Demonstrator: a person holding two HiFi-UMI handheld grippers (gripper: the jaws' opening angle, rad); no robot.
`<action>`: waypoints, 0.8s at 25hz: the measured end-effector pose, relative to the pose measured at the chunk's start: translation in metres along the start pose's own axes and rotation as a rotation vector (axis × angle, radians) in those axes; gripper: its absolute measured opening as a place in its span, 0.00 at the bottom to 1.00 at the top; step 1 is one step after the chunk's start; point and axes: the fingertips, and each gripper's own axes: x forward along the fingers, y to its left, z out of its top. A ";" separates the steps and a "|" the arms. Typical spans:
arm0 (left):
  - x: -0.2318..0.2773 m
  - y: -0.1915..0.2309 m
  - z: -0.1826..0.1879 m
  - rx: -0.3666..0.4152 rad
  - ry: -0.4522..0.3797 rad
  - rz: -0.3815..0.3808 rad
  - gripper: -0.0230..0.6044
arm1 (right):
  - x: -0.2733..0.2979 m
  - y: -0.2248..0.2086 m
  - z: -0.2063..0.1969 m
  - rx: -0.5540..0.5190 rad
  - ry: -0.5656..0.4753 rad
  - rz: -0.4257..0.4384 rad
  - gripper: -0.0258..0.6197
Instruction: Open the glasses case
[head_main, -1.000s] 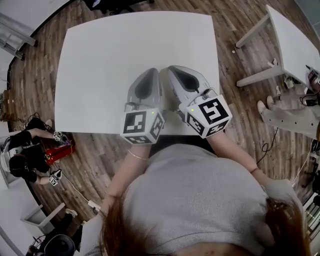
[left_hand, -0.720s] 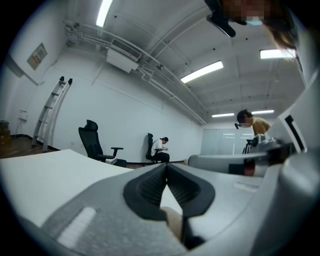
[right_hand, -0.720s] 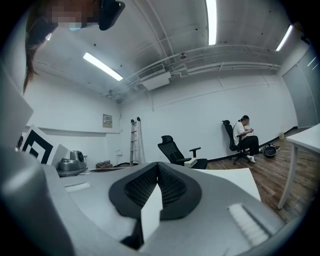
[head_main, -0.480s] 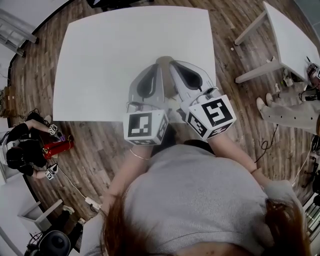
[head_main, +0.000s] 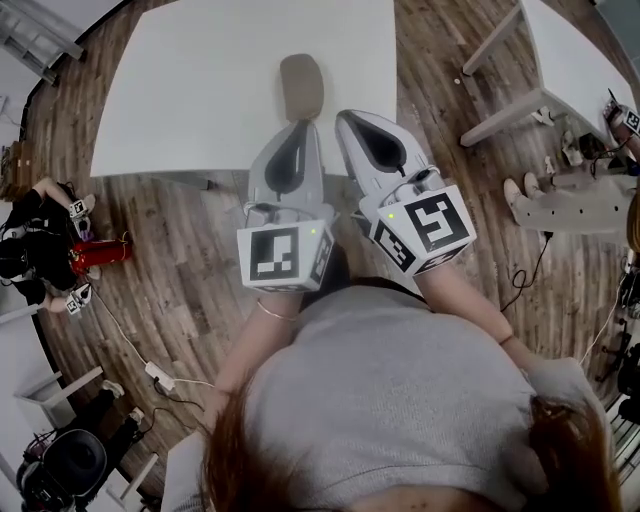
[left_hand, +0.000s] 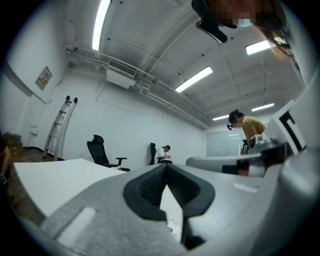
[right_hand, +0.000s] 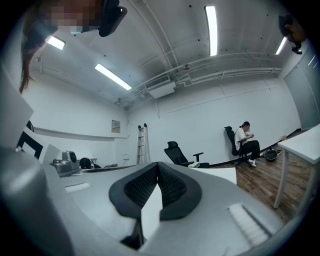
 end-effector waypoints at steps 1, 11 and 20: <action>-0.011 -0.010 0.001 0.004 -0.008 0.008 0.04 | -0.014 0.005 0.001 -0.004 -0.005 0.008 0.04; -0.106 -0.095 0.022 0.062 -0.066 0.071 0.04 | -0.126 0.065 0.022 -0.029 -0.035 0.109 0.04; -0.168 -0.106 0.025 0.061 -0.071 0.102 0.04 | -0.167 0.122 0.018 -0.102 -0.030 0.156 0.04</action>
